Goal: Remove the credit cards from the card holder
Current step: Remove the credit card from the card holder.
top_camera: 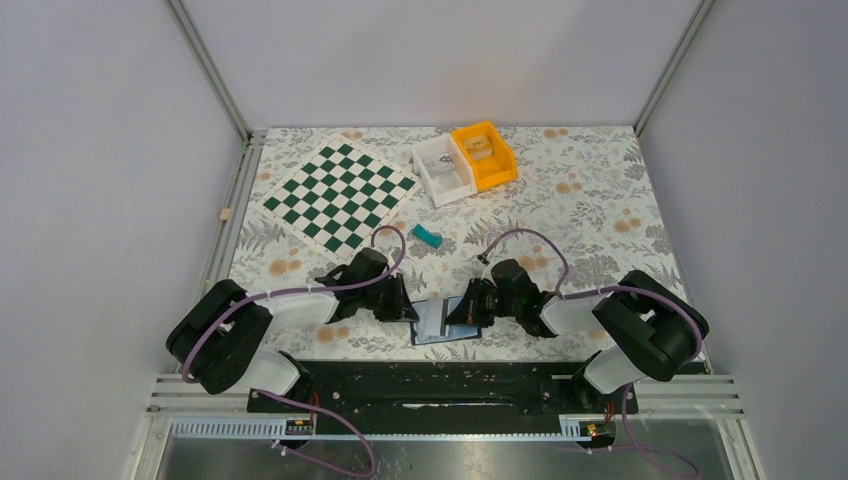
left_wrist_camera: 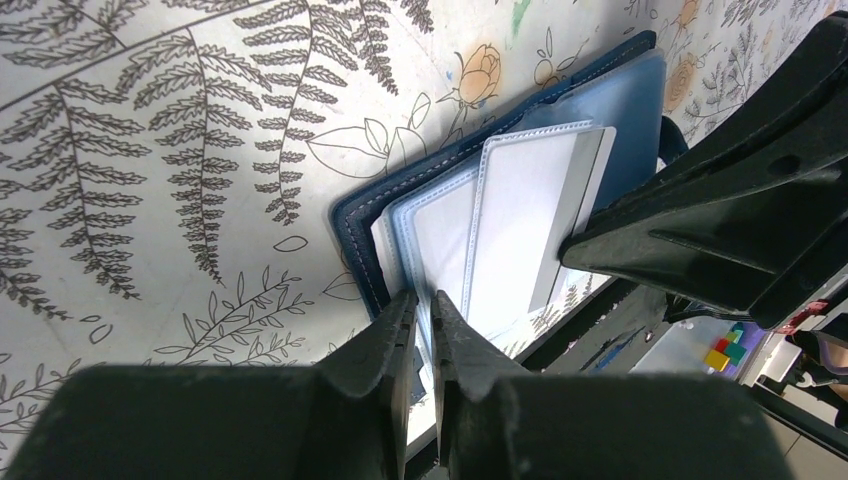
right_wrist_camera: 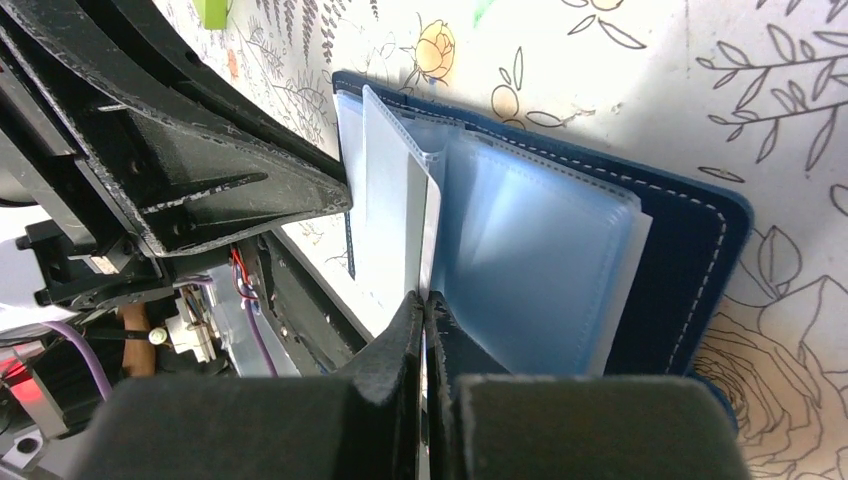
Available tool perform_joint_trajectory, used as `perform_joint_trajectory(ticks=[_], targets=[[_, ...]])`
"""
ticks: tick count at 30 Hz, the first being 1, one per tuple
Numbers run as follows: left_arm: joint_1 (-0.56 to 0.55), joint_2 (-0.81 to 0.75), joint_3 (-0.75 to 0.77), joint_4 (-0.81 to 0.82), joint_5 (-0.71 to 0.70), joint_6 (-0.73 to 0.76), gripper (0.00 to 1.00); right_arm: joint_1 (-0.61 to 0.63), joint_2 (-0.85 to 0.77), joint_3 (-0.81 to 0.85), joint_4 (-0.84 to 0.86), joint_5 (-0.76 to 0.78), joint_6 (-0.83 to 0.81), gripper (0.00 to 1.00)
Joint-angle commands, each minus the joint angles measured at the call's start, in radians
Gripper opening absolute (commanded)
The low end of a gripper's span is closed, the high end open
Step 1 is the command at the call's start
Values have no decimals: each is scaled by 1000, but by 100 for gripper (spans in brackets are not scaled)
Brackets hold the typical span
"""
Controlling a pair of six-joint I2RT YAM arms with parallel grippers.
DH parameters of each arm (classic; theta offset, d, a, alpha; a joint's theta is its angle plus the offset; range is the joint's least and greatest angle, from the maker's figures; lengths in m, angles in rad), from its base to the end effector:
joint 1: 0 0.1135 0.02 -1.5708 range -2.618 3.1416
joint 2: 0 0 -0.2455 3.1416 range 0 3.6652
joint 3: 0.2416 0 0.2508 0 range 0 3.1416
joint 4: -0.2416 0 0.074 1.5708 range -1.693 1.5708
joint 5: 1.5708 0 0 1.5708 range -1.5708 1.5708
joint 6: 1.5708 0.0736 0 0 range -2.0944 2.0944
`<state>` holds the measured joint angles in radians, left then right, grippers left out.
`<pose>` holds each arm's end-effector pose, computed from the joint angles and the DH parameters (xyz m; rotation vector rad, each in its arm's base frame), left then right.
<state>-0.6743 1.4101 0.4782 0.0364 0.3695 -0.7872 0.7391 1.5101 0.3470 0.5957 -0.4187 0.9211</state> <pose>0.1890 -0.1851 0.0848 0.0246 2.7054 -1.0083 0.1837 0.2079 0.0829 -0.0609 2.4351 1.3263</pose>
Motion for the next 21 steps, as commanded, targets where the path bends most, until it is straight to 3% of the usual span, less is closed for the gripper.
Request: perform_joint_trajectory(ticks=[1,21], targets=[[-4,53,-28,-94,-112,41,13,-25,-16,32,-80,-29,-57,0],[-3,47,-36,-91,-134,39,13,-49,0,171,-315,-180,-196,0]])
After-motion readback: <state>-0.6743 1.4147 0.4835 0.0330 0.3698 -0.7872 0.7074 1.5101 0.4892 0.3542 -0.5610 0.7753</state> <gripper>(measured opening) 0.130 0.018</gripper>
